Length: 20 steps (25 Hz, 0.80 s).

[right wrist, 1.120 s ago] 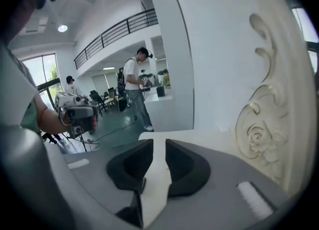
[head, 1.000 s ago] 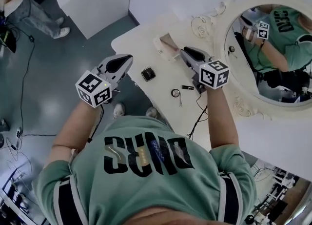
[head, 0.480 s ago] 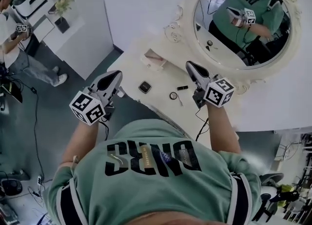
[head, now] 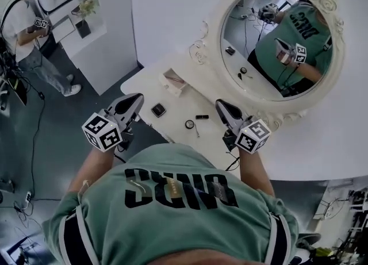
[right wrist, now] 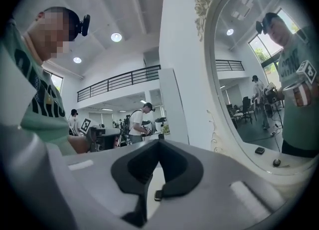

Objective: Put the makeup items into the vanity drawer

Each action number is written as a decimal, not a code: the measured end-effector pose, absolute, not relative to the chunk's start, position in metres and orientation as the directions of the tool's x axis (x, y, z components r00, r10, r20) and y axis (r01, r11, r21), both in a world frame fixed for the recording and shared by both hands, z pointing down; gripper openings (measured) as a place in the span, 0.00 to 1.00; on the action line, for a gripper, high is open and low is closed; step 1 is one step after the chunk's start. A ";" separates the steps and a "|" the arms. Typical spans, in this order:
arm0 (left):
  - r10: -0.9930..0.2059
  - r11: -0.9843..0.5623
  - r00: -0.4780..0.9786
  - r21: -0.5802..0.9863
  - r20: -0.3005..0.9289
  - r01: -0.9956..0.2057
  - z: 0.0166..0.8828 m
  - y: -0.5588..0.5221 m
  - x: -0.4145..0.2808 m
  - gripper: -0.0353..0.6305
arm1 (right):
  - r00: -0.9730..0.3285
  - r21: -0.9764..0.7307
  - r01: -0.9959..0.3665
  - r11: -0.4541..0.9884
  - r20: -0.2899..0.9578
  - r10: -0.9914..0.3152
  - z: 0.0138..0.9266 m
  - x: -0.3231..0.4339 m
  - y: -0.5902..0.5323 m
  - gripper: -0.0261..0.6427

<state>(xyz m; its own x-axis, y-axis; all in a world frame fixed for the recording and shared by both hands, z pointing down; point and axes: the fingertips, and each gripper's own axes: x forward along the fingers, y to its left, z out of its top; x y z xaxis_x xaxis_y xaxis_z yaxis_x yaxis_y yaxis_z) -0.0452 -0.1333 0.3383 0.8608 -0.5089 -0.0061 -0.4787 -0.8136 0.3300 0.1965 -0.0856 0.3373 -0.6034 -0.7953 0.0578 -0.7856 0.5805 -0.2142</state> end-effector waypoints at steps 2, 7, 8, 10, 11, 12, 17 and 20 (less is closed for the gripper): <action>-0.510 -0.815 0.860 0.326 -0.010 -0.479 0.335 -0.132 -0.039 0.05 | -0.592 -0.230 -0.791 0.568 0.049 -0.805 0.338 0.208 -0.085 0.05; -0.509 -0.817 0.861 0.316 -0.001 -0.482 0.328 -0.131 -0.038 0.05 | -0.590 -0.246 -0.788 0.565 0.039 -0.807 0.342 0.204 -0.090 0.05; -0.507 -0.817 0.862 0.317 -0.002 -0.481 0.328 -0.132 -0.038 0.05 | -0.594 -0.243 -0.786 0.568 0.041 -0.804 0.343 0.200 -0.091 0.05; -0.506 -0.818 0.862 0.321 -0.004 -0.478 0.328 -0.133 -0.040 0.05 | -0.600 -0.236 -0.783 0.575 0.046 -0.799 0.342 0.194 -0.093 0.05; -0.506 -0.817 0.862 0.322 -0.005 -0.478 0.328 -0.134 -0.041 0.05 | -0.602 -0.232 -0.783 0.577 0.049 -0.797 0.342 0.192 -0.093 0.05; -0.507 -0.817 0.862 0.323 -0.007 -0.478 0.328 -0.134 -0.041 0.05 | -0.603 -0.229 -0.783 0.578 0.052 -0.796 0.342 0.190 -0.094 0.05; -0.508 -0.818 0.861 0.322 -0.014 -0.477 0.330 -0.136 -0.045 0.05 | -0.593 -0.227 -0.793 0.566 0.072 -0.802 0.346 0.192 -0.094 0.05; -0.507 -0.815 0.862 0.331 -0.013 -0.475 0.331 -0.137 -0.046 0.05 | -0.593 -0.225 -0.794 0.565 0.082 -0.801 0.348 0.191 -0.094 0.05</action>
